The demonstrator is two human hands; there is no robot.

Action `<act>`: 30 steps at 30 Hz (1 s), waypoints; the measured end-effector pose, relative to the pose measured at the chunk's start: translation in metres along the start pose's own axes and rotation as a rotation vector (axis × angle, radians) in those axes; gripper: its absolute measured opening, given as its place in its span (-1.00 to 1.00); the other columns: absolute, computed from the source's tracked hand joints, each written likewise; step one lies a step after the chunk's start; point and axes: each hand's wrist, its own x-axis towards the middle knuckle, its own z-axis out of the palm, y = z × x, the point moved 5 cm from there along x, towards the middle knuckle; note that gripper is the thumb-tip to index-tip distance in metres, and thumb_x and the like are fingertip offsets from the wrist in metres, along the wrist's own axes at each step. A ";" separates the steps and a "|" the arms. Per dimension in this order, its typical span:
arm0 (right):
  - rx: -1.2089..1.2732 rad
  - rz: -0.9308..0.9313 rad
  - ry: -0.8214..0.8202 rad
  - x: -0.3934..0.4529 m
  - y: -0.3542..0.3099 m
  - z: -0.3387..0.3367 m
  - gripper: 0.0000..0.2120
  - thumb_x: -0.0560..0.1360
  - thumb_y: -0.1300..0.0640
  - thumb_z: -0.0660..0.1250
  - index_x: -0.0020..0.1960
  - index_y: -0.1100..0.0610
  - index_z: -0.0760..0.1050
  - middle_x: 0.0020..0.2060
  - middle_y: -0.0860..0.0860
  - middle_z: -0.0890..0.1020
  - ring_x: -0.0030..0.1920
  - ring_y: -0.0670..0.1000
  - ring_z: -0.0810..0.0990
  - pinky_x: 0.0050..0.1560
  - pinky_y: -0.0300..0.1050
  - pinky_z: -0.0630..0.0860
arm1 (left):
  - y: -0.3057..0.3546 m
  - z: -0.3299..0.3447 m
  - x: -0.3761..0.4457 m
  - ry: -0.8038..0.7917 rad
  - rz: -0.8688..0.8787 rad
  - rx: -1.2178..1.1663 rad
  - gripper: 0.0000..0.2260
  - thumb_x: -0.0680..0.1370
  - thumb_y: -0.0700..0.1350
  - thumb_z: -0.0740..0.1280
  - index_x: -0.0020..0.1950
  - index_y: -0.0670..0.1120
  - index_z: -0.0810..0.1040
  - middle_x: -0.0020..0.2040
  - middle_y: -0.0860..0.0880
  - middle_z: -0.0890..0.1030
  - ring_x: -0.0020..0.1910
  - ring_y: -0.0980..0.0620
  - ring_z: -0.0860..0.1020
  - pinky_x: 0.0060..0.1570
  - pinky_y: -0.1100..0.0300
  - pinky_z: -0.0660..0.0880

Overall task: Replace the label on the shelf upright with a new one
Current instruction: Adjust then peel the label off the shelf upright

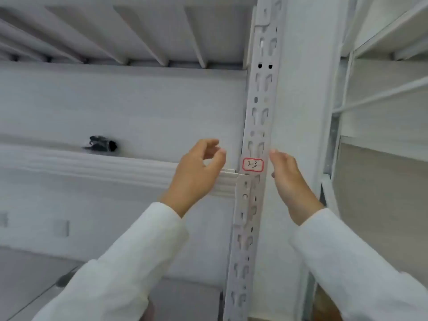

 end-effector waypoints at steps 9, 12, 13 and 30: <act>0.310 -0.255 0.038 0.036 0.020 0.032 -0.57 0.61 -0.02 -0.02 -0.11 0.19 0.52 -0.26 0.08 0.61 -0.25 -0.06 0.59 -0.24 -0.24 0.53 | -0.009 0.041 0.045 -0.229 0.150 -0.007 -0.62 0.41 0.23 0.16 0.10 0.12 0.55 -0.04 0.13 0.67 -0.07 0.11 0.63 0.00 0.07 0.54; 0.264 -0.275 0.021 0.033 0.016 0.027 -0.59 0.61 0.00 -0.03 -0.06 0.10 0.57 -0.19 -0.01 0.67 -0.19 -0.13 0.63 -0.18 -0.33 0.54 | -0.007 0.046 0.046 -0.309 0.120 -0.094 -0.76 0.54 0.07 0.21 0.08 0.01 0.57 -0.06 -0.06 0.68 -0.09 0.02 0.61 -0.08 0.19 0.49; 0.235 -0.263 0.003 0.031 0.014 0.026 -0.59 0.61 -0.02 -0.02 -0.05 0.07 0.58 -0.16 -0.01 0.68 -0.15 -0.13 0.65 -0.15 -0.33 0.55 | -0.006 0.045 0.045 -0.340 0.102 -0.122 -0.78 0.56 0.00 0.21 0.12 -0.02 0.56 -0.05 -0.07 0.69 -0.09 0.00 0.61 -0.07 0.20 0.49; -0.342 -0.481 0.129 -0.006 -0.011 -0.004 -0.74 0.35 0.02 0.45 -0.04 -0.08 0.44 -0.03 -0.09 0.50 -0.03 -0.17 0.48 -0.05 -0.25 0.42 | -0.005 0.039 0.039 -0.591 0.010 -0.198 -0.46 0.42 -0.23 0.44 0.37 -0.04 0.39 0.05 -0.03 0.67 -0.08 0.08 0.65 0.06 0.23 0.54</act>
